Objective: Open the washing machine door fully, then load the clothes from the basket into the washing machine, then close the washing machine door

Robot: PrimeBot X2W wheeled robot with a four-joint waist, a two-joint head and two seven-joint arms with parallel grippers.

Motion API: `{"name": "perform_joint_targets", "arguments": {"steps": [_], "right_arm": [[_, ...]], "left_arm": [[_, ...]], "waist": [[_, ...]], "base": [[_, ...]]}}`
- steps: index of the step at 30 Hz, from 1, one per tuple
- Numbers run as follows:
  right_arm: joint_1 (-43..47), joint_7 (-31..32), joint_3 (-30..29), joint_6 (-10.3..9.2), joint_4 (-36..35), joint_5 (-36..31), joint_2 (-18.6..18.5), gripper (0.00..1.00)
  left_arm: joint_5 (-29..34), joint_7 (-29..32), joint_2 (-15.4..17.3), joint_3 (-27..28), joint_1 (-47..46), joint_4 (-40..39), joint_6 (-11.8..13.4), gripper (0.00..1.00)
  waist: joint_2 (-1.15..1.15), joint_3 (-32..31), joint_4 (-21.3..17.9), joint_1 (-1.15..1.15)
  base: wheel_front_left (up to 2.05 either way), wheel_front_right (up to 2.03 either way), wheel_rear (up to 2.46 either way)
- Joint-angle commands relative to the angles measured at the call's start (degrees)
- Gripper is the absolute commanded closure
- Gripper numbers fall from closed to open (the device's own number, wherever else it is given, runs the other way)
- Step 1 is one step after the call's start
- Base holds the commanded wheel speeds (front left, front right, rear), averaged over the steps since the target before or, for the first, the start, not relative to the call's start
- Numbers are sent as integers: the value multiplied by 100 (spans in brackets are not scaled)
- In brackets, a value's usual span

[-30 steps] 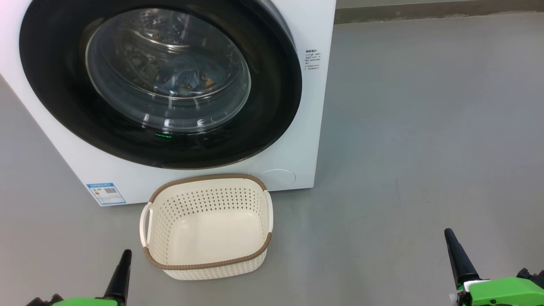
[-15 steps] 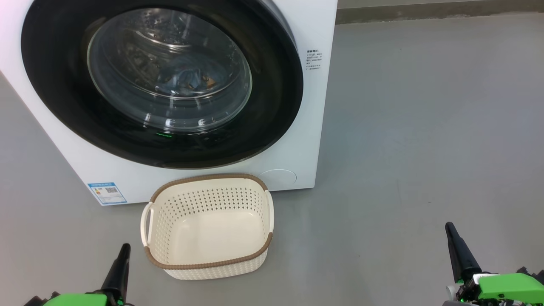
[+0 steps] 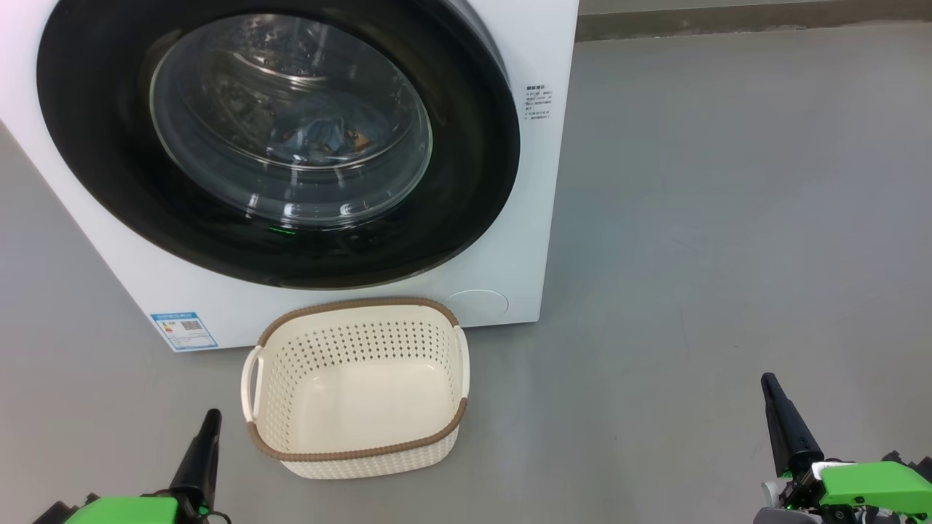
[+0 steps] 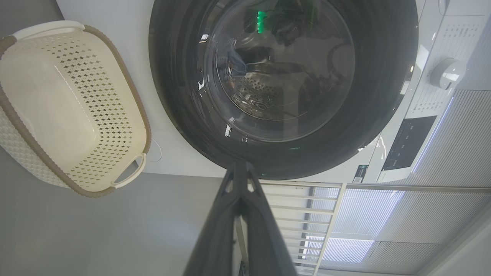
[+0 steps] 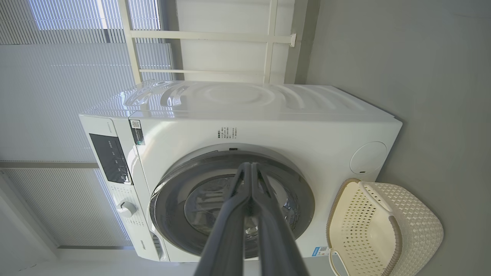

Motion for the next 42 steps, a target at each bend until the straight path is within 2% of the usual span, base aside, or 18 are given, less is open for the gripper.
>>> {"name": "perform_joint_targets", "arguments": {"steps": [1, 42], "right_arm": [[-231, 47, 135, 9, -143, 60, -23, 100], [-231, 48, 134, 9, -143, 59, -22, 100]], "left_arm": [[-6, 30, 108, 207, -233, -108, -16, 100], [41, 75, 68, 264, -237, -106, -16, 100]], "waist": [[0, 0, 0, 0], [0, 0, 0, 0]], "base": [[0, 0, 0], [0, 0, 0]]}}
